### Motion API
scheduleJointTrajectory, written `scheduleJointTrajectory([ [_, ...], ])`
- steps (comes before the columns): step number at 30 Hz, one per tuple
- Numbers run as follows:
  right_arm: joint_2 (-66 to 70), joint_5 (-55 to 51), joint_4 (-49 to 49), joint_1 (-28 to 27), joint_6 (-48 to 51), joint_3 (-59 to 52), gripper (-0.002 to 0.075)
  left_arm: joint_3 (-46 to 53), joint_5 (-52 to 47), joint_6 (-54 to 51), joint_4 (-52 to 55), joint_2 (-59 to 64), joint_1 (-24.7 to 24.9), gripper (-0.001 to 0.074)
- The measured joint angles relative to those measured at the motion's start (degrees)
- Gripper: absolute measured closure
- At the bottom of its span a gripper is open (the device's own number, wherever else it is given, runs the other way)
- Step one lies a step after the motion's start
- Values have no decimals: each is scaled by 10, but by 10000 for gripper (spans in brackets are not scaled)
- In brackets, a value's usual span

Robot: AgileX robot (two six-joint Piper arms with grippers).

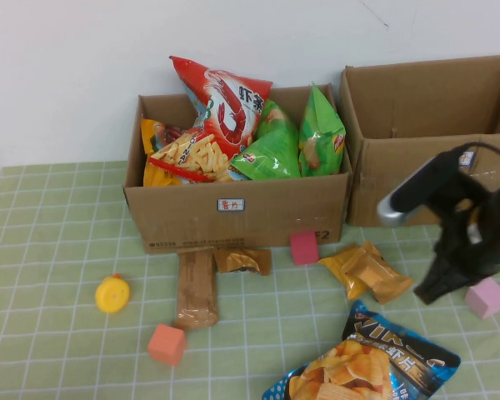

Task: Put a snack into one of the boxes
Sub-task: Pick up the biscuit

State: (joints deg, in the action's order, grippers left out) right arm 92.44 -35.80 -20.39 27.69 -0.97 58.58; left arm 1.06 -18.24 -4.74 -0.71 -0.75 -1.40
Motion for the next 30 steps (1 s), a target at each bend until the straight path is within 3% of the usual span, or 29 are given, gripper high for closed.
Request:
scheduleJointTrajectory([
  [3, 29, 28, -1, 2, -24, 10, 699, 0, 0, 0, 0, 0, 0, 738],
  [5, 45, 50, -1, 2, -40, 14, 627, 0, 0, 0, 0, 0, 0, 738],
  [11, 88, 148, 0, 2, -84, 17, 166, 0, 0, 0, 0, 0, 0, 738],
  [15, 130, 211, 0, 2, -115, 22, 51, 0, 0, -1, 0, 0, 0, 738],
  [23, 203, 265, 0, 2, -140, 23, 64, 0, 0, -1, 0, 0, 0, 738],
  [28, 220, 268, 0, 2, -148, 24, 156, 0, 0, -1, 0, 0, 0, 738],
  [30, 220, 272, 0, 2, -149, 24, 232, 0, 0, -1, 0, 0, 0, 738],
])
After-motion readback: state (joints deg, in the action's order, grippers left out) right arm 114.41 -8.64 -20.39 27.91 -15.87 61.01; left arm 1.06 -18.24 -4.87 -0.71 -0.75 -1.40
